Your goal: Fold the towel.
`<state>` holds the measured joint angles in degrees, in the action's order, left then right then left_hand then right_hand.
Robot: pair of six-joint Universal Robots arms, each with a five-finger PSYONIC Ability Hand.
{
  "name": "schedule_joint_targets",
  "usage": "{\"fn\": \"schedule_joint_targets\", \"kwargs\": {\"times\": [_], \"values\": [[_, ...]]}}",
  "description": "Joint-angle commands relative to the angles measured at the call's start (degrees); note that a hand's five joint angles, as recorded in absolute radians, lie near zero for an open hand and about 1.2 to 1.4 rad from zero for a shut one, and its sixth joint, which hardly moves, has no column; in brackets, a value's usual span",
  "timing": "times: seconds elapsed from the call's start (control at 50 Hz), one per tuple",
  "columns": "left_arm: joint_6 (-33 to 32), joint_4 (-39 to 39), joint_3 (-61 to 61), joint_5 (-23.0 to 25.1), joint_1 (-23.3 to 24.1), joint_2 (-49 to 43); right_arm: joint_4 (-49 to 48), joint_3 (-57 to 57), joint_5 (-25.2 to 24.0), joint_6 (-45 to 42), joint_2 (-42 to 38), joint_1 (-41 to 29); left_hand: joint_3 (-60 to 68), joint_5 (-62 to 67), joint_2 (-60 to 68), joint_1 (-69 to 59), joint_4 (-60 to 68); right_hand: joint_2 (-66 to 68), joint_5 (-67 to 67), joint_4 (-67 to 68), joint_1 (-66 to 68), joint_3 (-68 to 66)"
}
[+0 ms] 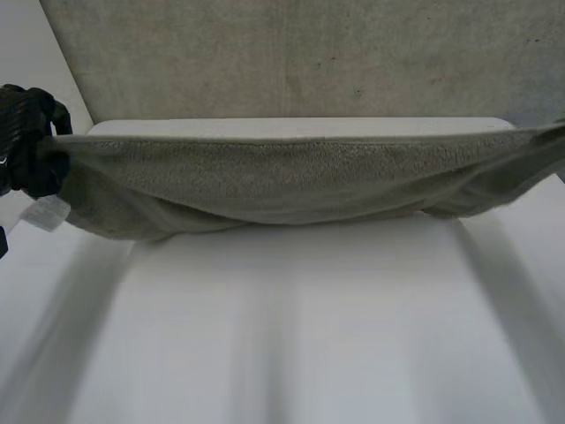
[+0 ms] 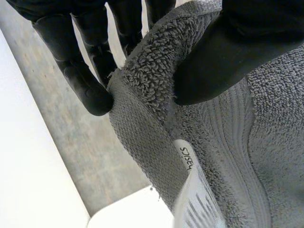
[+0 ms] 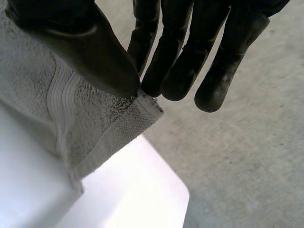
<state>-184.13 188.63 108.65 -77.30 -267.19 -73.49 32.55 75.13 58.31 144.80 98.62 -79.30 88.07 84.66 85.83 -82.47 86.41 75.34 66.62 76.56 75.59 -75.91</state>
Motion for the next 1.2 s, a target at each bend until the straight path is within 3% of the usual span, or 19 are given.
{"fn": "schedule_joint_targets", "kwargs": {"times": [0.02,0.06,0.1,0.2,0.32,0.36,0.44,0.48,0.5,0.52,0.58,0.64,0.72,0.86,0.96,1.04,1.08,1.2], "values": [[-1.3,-0.2,-4.3,0.0,0.3,-12.0,2.1,-1.0,2.7,-8.1,-11.3,-7.2,-8.1,-14.7,-5.8,2.5,-6.4,4.7,3.4,3.4,4.4,-4.1],[-3.2,-0.3,-7.1,0.0,1.1,-18.8,2.2,-1.7,5.2,-9.1,-14.9,-10.8,-8.1,-14.7,-5.8,2.5,-6.4,4.7,3.4,3.4,4.4,-4.1],[-4.7,-0.3,-9.1,0.0,1.6,-22.8,2.1,-4.0,11.6,-10.9,-21.5,-15.5,-8.1,-14.7,-5.8,2.5,-6.4,4.7,3.4,3.4,4.4,-4.1],[-10.2,-0.8,-17.7,-0.7,5.3,-33.7,1.3,-9.6,18.0,-12.6,-30.9,-19.7,-8.1,-14.7,-5.8,2.5,-6.4,4.7,3.4,3.4,4.4,-4.1],[-14.7,-0.7,-31.1,-1.0,6.9,-42.9,-2.2,-19.8,19.3,-11.1,-38.5,-20.1,-8.1,-14.7,-5.8,2.5,-6.4,4.7,3.4,3.4,4.4,-4.1],[-14.7,-0.6,-35.0,-1.0,7.4,-44.3,-6.2,-27.9,19.5,-8.1,-41.3,-20.1,-8.1,-14.7,-5.8,2.5,-6.4,4.7,3.4,3.4,4.4,-4.1],[-12.0,0.2,-46.4,-3.8,9.1,-45.1,-14.4,-34.4,20.1,-1.7,-42.1,-20.3,-8.1,-14.7,-5.8,2.5,-6.4,4.7,3.4,3.4,4.4,-4.1],[-9.8,1.2,-49.8,-5.9,10.4,-44.7,-26.1,-35.7,21.3,6.2,-41.1,-20.3,-8.1,-14.7,-5.8,2.5,-6.4,4.7,3.4,3.4,4.4,-4.1],[-9.8,1.2,-49.9,-5.9,10.5,-44.7,-26.1,-35.7,21.3,6.3,-41.0,-20.3,-8.1,-14.7,-5.8,2.5,-6.4,4.7,3.4,3.4,4.4,-4.1],[-7.1,3.2,-52.4,-8.5,11.6,-44.1,-31.7,-34.9,21.9,9.9,-38.9,-20.2,-8.1,-14.7,-5.8,2.5,-6.4,4.7,3.4,3.4,4.4,-4.1],[-2.0,8.1,-54.6,-13.3,12.2,-41.6,-35.7,-33.1,21.6,15.9,-31.7,-20.0,-8.1,-14.7,-5.8,2.5,-6.4,4.7,3.4,3.4,4.4,-4.1],[1.8,12.4,-54.3,-15.5,12.5,-38.0,-29.8,-33.9,18.8,17.1,-29.4,-19.3,-8.1,-14.7,-5.8,2.5,-6.4,4.7,3.4,3.4,4.4,-4.1],[3.4,13.3,-53.0,-15.1,12.7,-36.6,-24.1,-34.7,14.5,16.8,-31.6,-19.4,-8.1,-14.7,-5.8,2.5,-6.4,4.7,3.4,3.4,4.4,-4.1],[3.5,11.1,-39.1,-10.0,11.6,-36.8,-18.4,-30.1,12.5,9.1,-33.3,-19.7,-8.1,-14.7,-5.8,2.5,-6.4,4.7,3.4,3.4,4.4,-4.1],[3.4,11.9,-26.9,-8.2,10.1,-36.2,-15.1,-20.5,12.8,-2.5,-33.2,-19.6,-8.1,-14.7,-5.8,2.5,-6.4,4.7,3.4,3.4,4.4,-4.1],[3.4,12.6,-19.6,-5.5,8.4,-35.4,-14.6,-13.7,12.0,-4.4,-32.6,-19.2,-8.1,-14.7,-5.8,2.5,-6.4,4.7,3.4,3.4,4.4,-4.1],[3.4,13.9,-12.4,-1.9,7.0,-32.7,-14.8,-10.4,11.5,-4.4,-31.9,-19.2,-8.1,-14.7,-5.8,2.5,-6.4,4.7,3.4,3.4,4.4,-4.1],[3.4,15.9,-2.7,2.7,4.0,-27.6,-15.1,2.5,8.7,-4.5,-24.3,-16.1,-8.1,-14.7,-5.8,2.5,-6.4,4.7,3.4,3.4,4.4,-4.1]]}}
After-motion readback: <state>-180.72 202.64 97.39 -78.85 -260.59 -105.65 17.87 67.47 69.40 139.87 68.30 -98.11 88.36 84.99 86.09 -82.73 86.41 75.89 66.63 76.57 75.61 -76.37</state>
